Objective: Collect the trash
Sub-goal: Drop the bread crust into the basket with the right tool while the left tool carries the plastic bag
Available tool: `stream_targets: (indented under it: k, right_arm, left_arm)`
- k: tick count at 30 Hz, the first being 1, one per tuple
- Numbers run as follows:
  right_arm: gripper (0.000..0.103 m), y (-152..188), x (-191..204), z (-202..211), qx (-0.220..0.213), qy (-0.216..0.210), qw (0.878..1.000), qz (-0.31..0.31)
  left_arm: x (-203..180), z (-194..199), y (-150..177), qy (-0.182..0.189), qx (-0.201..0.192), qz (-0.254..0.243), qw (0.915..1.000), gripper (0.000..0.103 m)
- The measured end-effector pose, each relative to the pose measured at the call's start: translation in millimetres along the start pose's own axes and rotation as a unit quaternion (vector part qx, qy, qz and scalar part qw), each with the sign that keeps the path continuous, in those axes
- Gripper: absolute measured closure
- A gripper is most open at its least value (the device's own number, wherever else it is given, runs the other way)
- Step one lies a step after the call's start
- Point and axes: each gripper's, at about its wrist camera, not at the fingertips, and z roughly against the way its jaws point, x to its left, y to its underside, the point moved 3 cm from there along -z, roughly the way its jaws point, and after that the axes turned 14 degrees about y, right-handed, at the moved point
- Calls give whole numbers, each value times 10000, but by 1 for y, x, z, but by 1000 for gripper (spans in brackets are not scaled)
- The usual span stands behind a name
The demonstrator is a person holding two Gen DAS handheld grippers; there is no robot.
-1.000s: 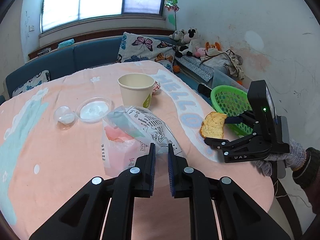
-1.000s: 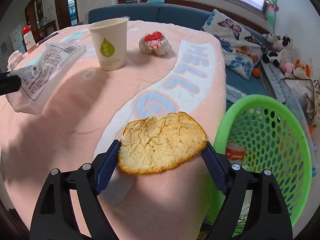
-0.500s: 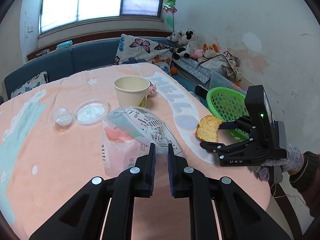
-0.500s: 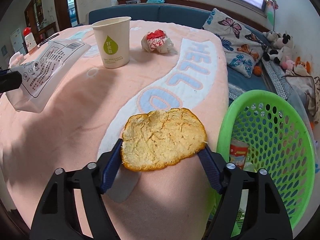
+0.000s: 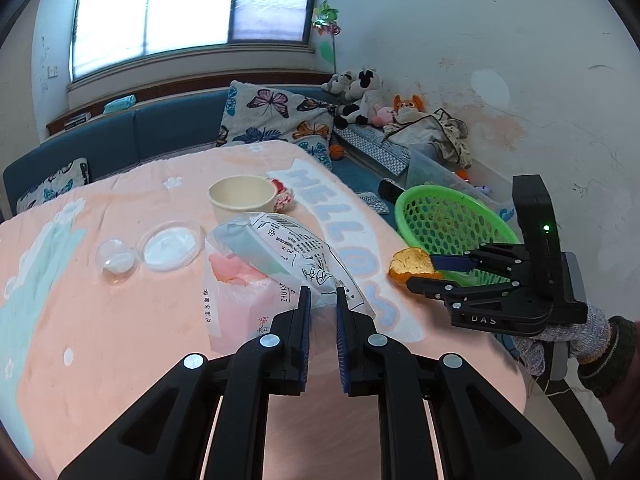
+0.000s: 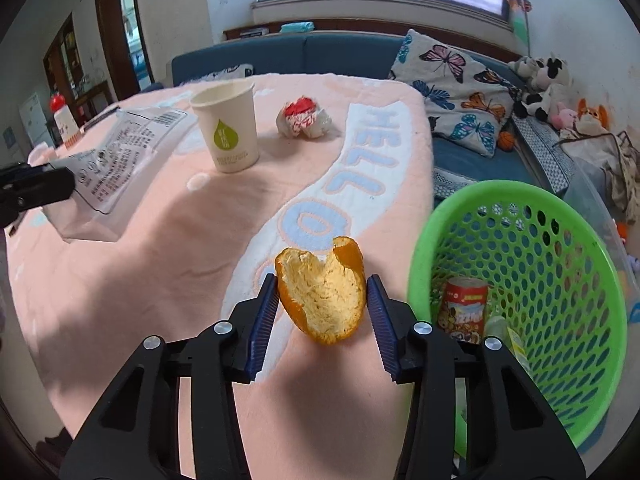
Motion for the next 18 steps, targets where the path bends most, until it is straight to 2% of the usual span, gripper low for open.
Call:
stream_targets:
  k: [8, 18]
  right_arm:
    - [60, 4, -24, 26, -214, 34, 9991, -367]
    - [60, 24, -106, 41, -146, 711, 9914, -1088]
  left_arm:
    - [-21, -7, -15, 169, -14, -189, 9997, 92]
    - [-62, -44, -36, 551, 158, -539, 9969, 92]
